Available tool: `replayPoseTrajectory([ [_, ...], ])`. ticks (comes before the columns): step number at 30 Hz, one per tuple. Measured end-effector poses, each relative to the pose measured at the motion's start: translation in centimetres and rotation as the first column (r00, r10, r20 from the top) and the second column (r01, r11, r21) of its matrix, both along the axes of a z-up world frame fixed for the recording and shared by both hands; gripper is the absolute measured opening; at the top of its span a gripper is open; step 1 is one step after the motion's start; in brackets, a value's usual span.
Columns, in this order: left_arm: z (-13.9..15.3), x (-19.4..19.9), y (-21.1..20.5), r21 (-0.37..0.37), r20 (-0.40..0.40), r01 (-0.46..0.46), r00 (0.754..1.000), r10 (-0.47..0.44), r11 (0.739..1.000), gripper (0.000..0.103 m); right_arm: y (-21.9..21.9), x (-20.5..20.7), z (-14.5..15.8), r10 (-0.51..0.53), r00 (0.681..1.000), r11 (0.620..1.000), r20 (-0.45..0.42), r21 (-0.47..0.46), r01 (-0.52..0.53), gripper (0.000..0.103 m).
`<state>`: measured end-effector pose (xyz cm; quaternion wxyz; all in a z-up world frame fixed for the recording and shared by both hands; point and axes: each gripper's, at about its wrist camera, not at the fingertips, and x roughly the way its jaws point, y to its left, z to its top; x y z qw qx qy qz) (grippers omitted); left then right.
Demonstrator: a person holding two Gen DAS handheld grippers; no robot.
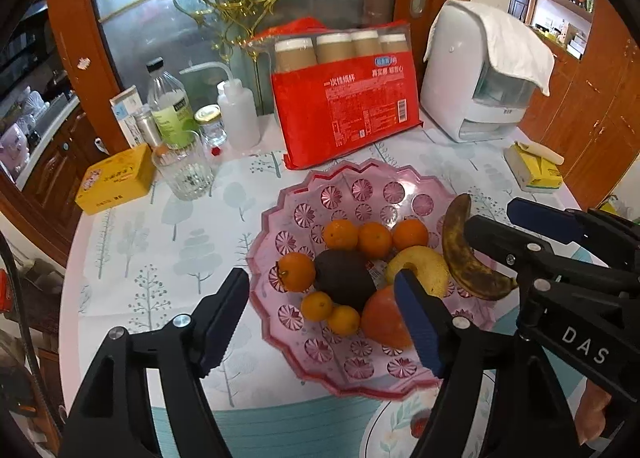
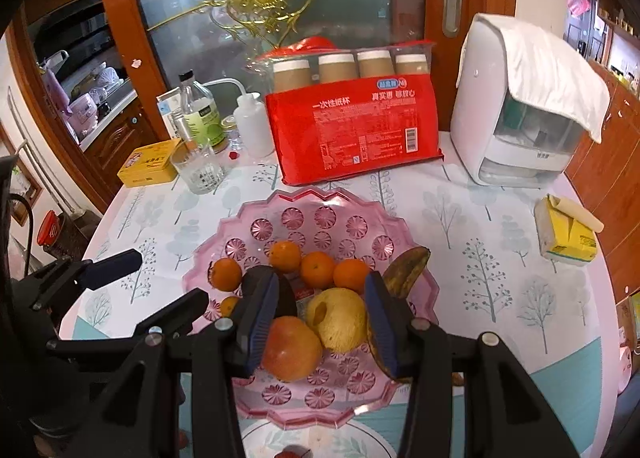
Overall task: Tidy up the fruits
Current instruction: 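Move both grippers back toward the red lychee and the strawberry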
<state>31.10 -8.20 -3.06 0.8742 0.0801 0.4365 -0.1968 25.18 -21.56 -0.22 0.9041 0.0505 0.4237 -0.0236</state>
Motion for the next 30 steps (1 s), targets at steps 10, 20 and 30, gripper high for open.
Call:
replayPoseTrajectory([
  [10, 2.8, -3.9, 2.4, -0.01, 0.045, -0.03, 0.999, 0.03, 1.0, 0.081, 1.3, -3.6, 2.4, 0.031, 0.998, 0.999, 0.051, 0.011, -0.031, 0.046],
  [20, 5.6, -7.8, 4.2, -0.054, 0.084, -0.053, 0.995, 0.058, 0.997, 0.084, 1.8, -8.2, 5.0, 0.05, 0.992, 0.998, 0.12, 0.018, -0.052, 0.046],
  [30, 7.0, -11.8, 5.0, -0.085, 0.13, -0.061, 0.989, 0.072, 0.995, 0.086, 2.2, -12.4, 5.5, 0.074, 0.985, 0.996, 0.153, 0.038, -0.081, 0.045],
])
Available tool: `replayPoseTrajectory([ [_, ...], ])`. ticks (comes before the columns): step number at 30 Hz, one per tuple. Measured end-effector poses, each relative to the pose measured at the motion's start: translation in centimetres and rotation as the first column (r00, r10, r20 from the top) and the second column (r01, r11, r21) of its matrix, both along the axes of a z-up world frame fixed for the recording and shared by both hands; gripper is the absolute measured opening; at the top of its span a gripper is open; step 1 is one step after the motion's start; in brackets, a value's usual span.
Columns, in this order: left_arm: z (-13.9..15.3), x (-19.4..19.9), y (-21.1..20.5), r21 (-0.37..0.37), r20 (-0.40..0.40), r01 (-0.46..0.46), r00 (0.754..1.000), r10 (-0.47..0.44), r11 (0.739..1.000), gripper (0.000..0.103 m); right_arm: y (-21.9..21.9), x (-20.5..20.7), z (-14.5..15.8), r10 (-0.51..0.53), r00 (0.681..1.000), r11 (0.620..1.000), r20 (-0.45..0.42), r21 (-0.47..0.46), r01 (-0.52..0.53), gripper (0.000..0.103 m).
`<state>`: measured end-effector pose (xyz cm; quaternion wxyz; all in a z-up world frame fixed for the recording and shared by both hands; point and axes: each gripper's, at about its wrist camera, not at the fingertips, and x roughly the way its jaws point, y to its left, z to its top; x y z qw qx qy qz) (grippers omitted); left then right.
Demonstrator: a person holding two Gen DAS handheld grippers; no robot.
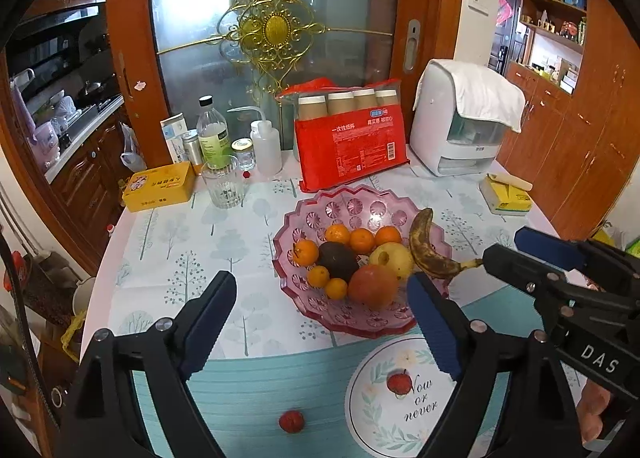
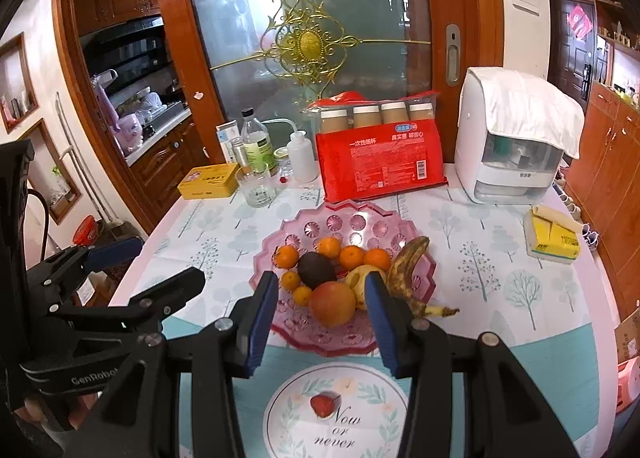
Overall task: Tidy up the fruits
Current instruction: 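Move both grippers back toward the red lychee and the strawberry, then grasp the red lychee with the left gripper while the right gripper grasps the strawberry on the plate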
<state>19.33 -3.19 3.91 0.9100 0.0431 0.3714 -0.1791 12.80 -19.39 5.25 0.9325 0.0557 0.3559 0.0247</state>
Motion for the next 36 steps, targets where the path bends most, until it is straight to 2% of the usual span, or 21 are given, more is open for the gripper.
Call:
replayPoseTrajectory([
  [5, -0.8, -1.3, 0.7, -0.008, -0.005, -0.02, 1.0, 0.02, 1.0, 0.087, 0.3, -1.1, -1.4, 0.012, 1.0, 1.0, -0.022, 0.012, -0.012, 0.045],
  [12, -3.8, -2.7, 2.3, -0.01, -0.044, -0.073, 0.996, 0.073, 0.997, 0.087, 0.6, -2.2, -4.4, 0.018, 0.997, 1.0, -0.071, 0.016, -0.016, 0.045],
  [17, -7.8, -2.9, 4.1, -0.009, -0.126, -0.127, 0.984, 0.124, 0.992, 0.087, 0.1, -2.5, -7.2, -0.002, 0.993, 1.0, -0.12, 0.021, 0.004, 0.045],
  [21, -11.8, -2.8, 5.2, 0.045, -0.183, -0.176, 0.966, 0.181, 0.983, 0.087, -0.5, -2.3, -10.0, -0.024, 0.984, 0.999, -0.175, 0.021, 0.028, 0.045],
  [25, -15.9, -2.9, 5.8, 0.081, -0.259, -0.187, 0.945, 0.202, 0.979, 0.087, -0.7, -2.1, -13.0, -0.035, 0.971, 0.999, -0.235, 0.031, 0.043, 0.045],
  [30, -18.9, -3.1, 6.2, 0.095, -0.299, -0.179, 0.933, 0.2, 0.979, 0.087, 0.4, -2.1, -16.3, -0.021, 0.956, 1.0, -0.293, 0.004, 0.024, 0.045],
  [36, -20.8, -2.8, 6.2, 0.078, -0.326, -0.182, 0.924, 0.197, 0.98, 0.086, 1.2, -1.8, -19.3, -0.012, 0.937, 1.0, -0.35, -0.007, 0.01, 0.045],
])
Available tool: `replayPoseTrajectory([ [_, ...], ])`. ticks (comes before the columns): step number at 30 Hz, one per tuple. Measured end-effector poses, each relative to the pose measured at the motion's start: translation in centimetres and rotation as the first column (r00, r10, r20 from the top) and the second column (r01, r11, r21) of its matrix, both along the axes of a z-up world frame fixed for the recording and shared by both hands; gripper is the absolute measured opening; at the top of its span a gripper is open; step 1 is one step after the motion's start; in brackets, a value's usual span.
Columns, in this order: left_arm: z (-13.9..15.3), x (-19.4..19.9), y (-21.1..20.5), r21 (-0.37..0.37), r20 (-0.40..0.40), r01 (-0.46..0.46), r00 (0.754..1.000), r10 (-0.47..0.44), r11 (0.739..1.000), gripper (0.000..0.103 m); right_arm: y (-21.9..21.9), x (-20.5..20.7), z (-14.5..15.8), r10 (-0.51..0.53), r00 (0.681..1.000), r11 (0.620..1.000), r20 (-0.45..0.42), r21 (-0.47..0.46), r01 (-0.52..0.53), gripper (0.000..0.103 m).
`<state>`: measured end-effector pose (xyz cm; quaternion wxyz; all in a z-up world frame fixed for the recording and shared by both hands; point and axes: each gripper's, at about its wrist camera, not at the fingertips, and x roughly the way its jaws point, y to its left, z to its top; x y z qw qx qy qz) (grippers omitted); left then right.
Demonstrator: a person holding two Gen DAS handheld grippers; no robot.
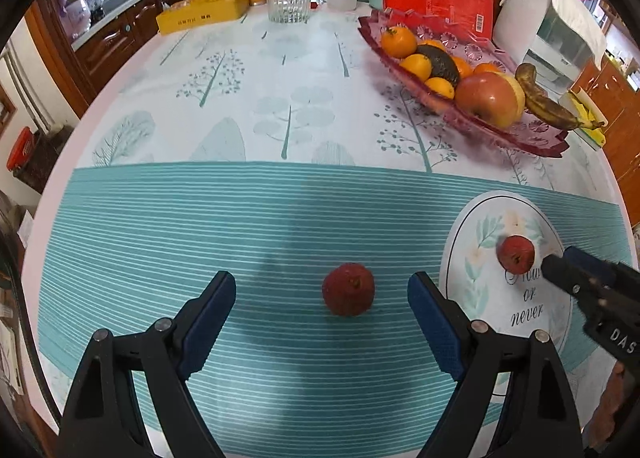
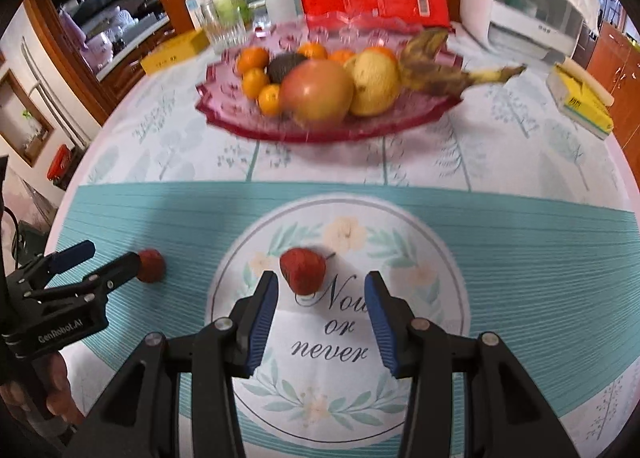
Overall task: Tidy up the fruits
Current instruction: 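Grasp the red lychee with the left gripper while the right gripper grasps the strawberry on the plate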
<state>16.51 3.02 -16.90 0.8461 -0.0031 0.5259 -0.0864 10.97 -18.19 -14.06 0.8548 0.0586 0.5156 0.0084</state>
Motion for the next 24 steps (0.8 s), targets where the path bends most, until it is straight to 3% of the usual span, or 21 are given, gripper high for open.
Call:
replayPoseTrajectory([
  [12, -2.3, 0.5, 0.4, -0.032, -0.057, -0.003, 0.998, 0.001, 0.999, 0.071, 0.7, 1.4, -2.8, -0.003, 0.998, 1.0, -0.061, 0.018, 0.004, 0.045],
  [19, -2.7, 0.7, 0.0, -0.04, -0.061, 0.013, 0.998, -0.016, 0.999, 0.055, 1.1, 1.9, -3.4, -0.018, 0.999, 1.0, -0.046, 0.002, 0.018, 0.045],
  [24, -2.6, 0.7, -0.3, -0.032, -0.053, 0.021, 0.998, -0.023, 0.999, 0.034, 1.5, 2.2, -3.4, -0.01, 1.0, 1.0, -0.024, -0.013, 0.01, 0.041],
])
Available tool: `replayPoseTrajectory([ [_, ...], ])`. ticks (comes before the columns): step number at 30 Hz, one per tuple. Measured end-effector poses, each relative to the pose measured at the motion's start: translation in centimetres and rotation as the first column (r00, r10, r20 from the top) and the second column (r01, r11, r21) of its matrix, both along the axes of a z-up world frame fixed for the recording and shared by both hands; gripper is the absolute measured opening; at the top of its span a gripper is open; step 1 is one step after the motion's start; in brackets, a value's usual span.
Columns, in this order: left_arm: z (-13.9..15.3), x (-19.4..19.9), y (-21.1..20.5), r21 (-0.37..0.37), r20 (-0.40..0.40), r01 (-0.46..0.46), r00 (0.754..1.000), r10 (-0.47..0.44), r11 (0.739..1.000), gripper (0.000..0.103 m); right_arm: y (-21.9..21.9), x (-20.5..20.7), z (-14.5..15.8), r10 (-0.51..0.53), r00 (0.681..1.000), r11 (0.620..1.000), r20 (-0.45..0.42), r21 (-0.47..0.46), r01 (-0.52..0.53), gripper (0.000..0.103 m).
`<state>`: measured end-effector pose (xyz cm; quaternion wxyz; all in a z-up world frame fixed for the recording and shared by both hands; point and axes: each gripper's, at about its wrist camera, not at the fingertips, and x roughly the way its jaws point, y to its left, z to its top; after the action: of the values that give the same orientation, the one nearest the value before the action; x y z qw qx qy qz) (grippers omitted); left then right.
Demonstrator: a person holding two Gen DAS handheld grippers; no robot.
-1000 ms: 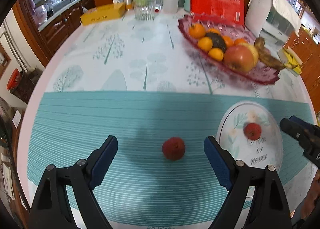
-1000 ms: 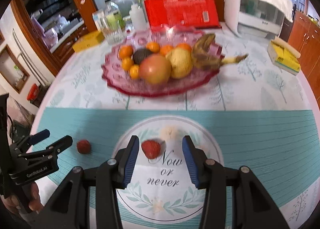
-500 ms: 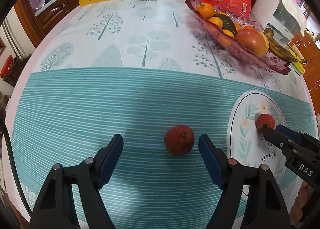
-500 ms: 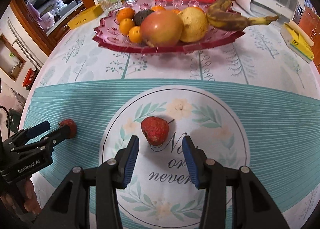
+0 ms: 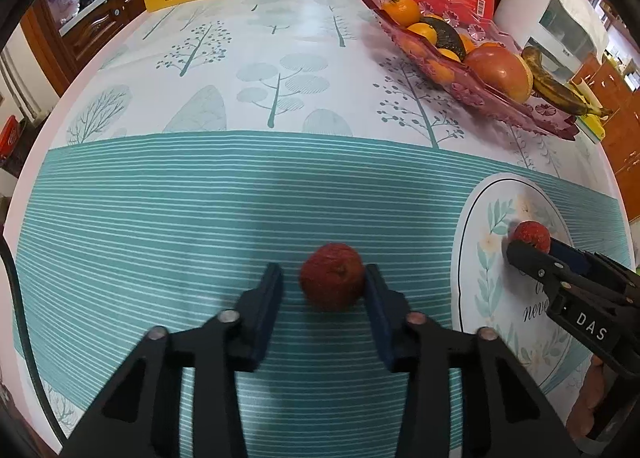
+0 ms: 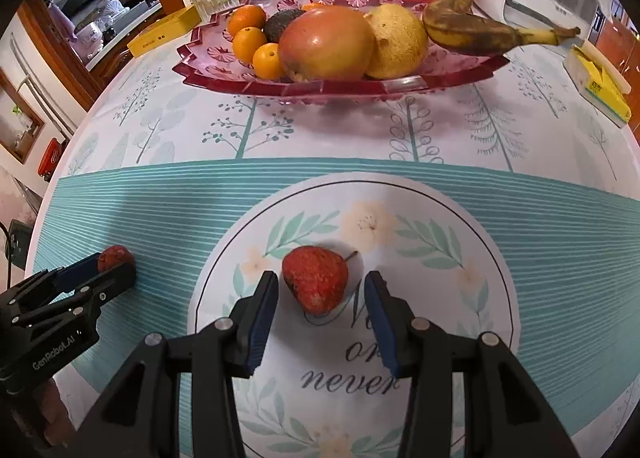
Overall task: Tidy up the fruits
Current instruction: 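Grasp the red lychee with the left gripper while the right gripper grasps the strawberry on the plate, then carry the lychee and strawberry up into the pink glass bowl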
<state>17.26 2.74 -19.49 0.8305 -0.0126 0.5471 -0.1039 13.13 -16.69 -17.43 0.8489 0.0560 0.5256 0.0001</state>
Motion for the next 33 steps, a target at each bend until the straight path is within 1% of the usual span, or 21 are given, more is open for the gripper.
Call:
replayPoseTrajectory([
  [1, 0.0, 0.0, 0.0, 0.001, 0.0, 0.001, 1.0, -0.001, 1.0, 0.031, 0.0, 0.0, 0.0, 0.002, 1.0, 1.0, 0.004, -0.006, -0.002, 0.037],
  [2, 0.0, 0.0, 0.0, 0.0, 0.0, 0.001, 1.0, -0.001, 1.0, 0.03, 0.1, 0.0, 0.0, 0.008, 1.0, 1.0, 0.006, -0.004, -0.008, 0.032],
  [10, 0.1, -0.1, 0.0, -0.004, -0.015, 0.001, 1.0, -0.001, 1.0, 0.029, 0.1, -0.1, 0.0, 0.019, 1.0, 1.0, -0.003, 0.022, -0.019, 0.031],
  [16, 1.7, -0.8, -0.6, -0.009, 0.004, 0.016, 1.0, -0.016, 1.0, 0.029, 0.8, -1.0, 0.9, 0.048, 0.999, 0.998, 0.005, 0.034, -0.049, 0.031],
  [20, 4.1, -1.3, -1.4, -0.005, 0.042, 0.038, 0.998, -0.038, 0.999, 0.029, 1.0, -1.8, 2.7, 0.069, 0.997, 0.997, 0.043, 0.037, -0.071, 0.031],
  [25, 7.4, -1.8, -2.9, 0.001, 0.096, 0.074, 0.993, -0.074, 0.997, 0.029, 0.9, -2.9, 6.0, 0.091, 0.99, 0.995, 0.109, 0.036, -0.096, 0.031],
  [30, 11.7, -1.5, -4.3, 0.013, 0.151, 0.112, 0.982, -0.113, 0.994, 0.029, 0.5, -3.0, 10.3, 0.105, 0.981, 0.994, 0.163, 0.006, -0.108, 0.031],
  [33, 15.2, -0.5, -4.8, 0.011, 0.196, 0.132, 0.972, -0.132, 0.991, 0.029, 0.1, -2.8, 13.6, 0.12, 0.972, 0.993, 0.203, -0.034, -0.115, 0.031],
])
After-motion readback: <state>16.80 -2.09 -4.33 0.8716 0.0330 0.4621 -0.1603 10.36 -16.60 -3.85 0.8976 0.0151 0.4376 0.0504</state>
